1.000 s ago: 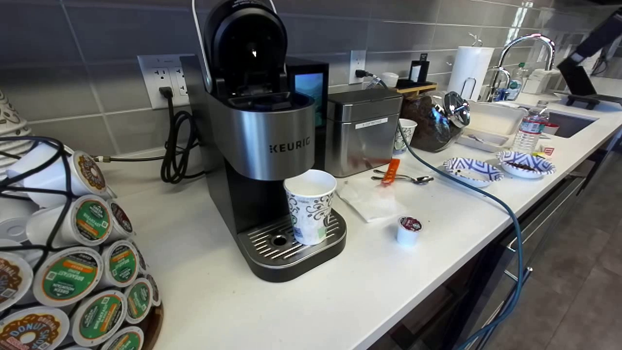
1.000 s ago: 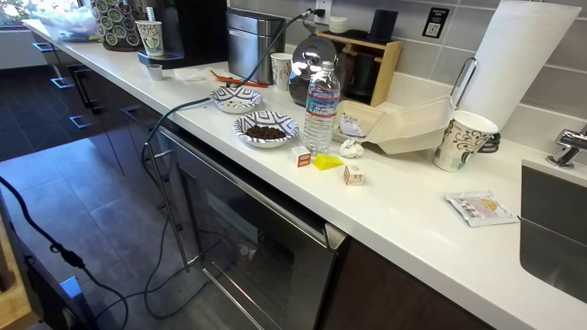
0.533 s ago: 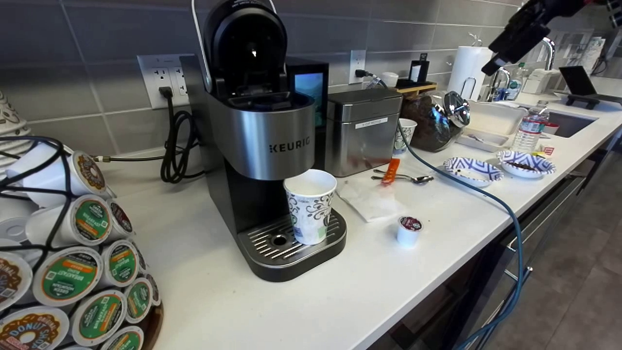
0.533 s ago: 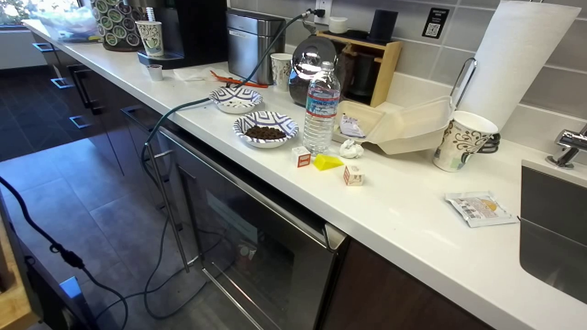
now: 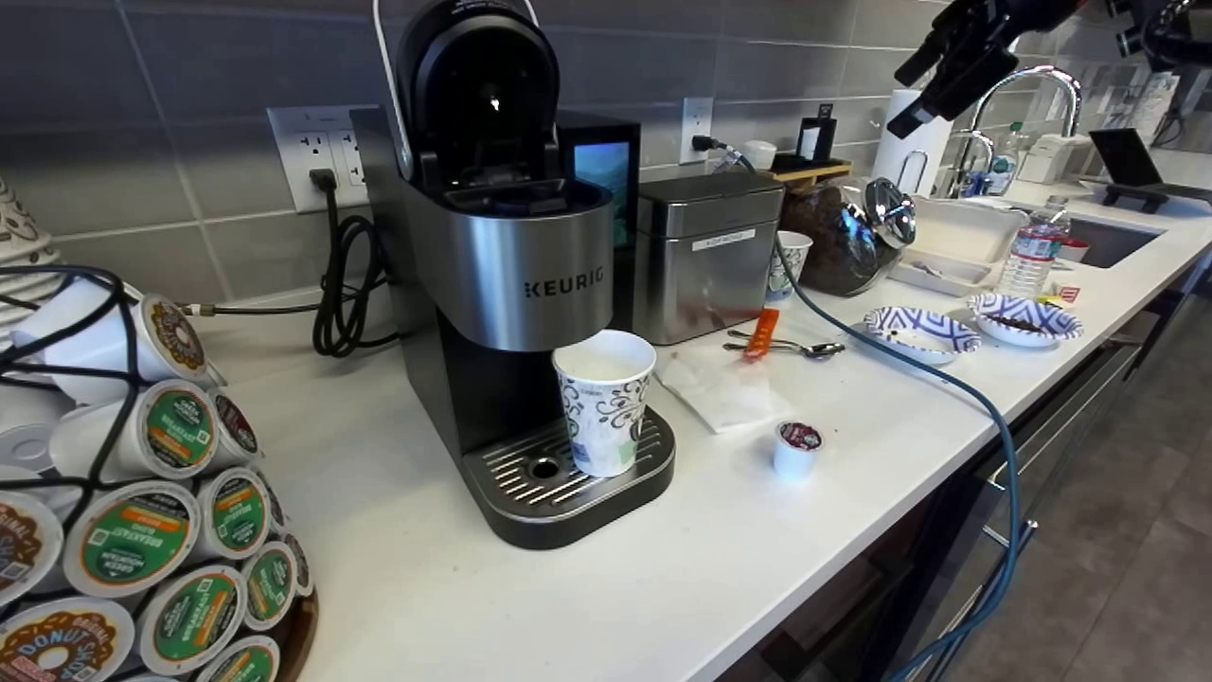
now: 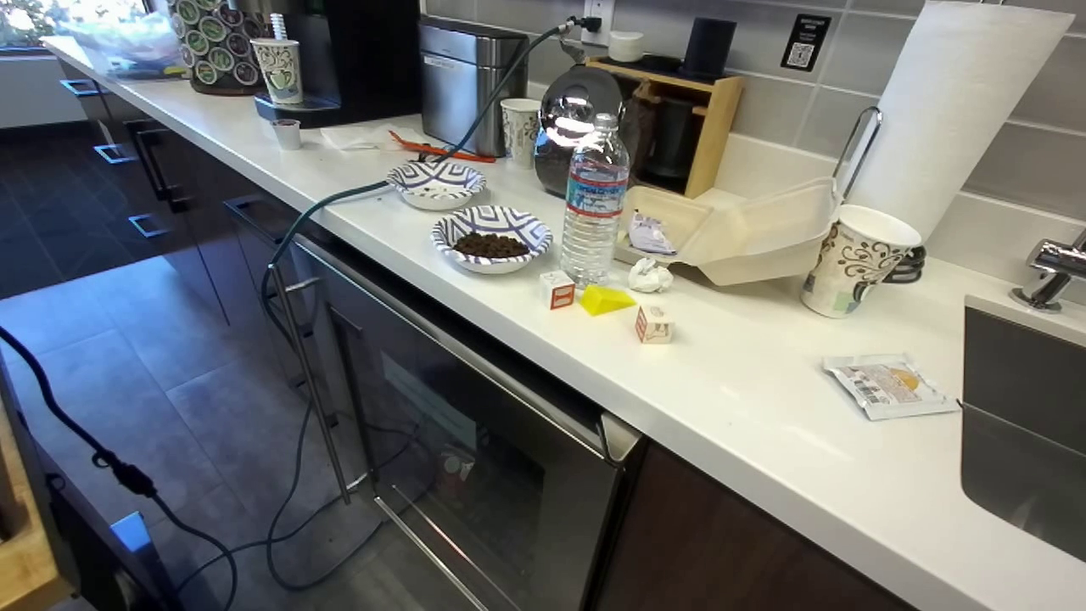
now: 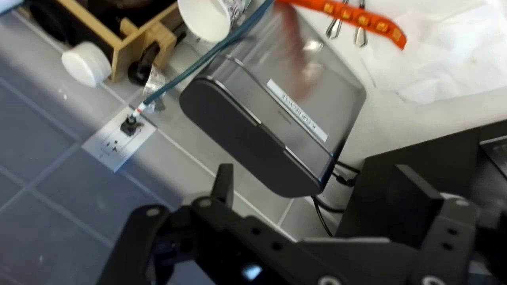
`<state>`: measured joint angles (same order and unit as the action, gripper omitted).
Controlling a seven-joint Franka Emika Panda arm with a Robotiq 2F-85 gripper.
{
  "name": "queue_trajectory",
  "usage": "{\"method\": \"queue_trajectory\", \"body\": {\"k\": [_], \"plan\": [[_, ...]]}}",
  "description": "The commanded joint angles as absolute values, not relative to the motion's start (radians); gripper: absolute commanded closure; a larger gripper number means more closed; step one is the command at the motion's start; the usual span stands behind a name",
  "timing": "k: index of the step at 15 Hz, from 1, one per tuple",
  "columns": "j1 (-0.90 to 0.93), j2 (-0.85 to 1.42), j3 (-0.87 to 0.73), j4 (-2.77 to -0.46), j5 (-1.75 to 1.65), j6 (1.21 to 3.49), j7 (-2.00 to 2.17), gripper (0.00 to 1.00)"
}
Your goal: Open the silver bin
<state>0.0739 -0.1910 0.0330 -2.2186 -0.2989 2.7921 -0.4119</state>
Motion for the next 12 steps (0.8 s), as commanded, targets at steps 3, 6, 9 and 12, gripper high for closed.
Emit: {"method": "queue_trajectory", "body": {"k": [3,6,9,12], "plan": [[0.005,-0.035,0.073,-2.242,-0.584,3.226,-0.377,0.00],[-0.024,0.049,0.042,-2.207,-0.711,3.331,-0.457,0.00],[-0.030,0.105,-0.007,-2.154,-0.762,3.341,-0.585,0.00],[-0.025,0.094,-0.012,-2.162,-0.742,3.315,-0.562,0.00]]}}
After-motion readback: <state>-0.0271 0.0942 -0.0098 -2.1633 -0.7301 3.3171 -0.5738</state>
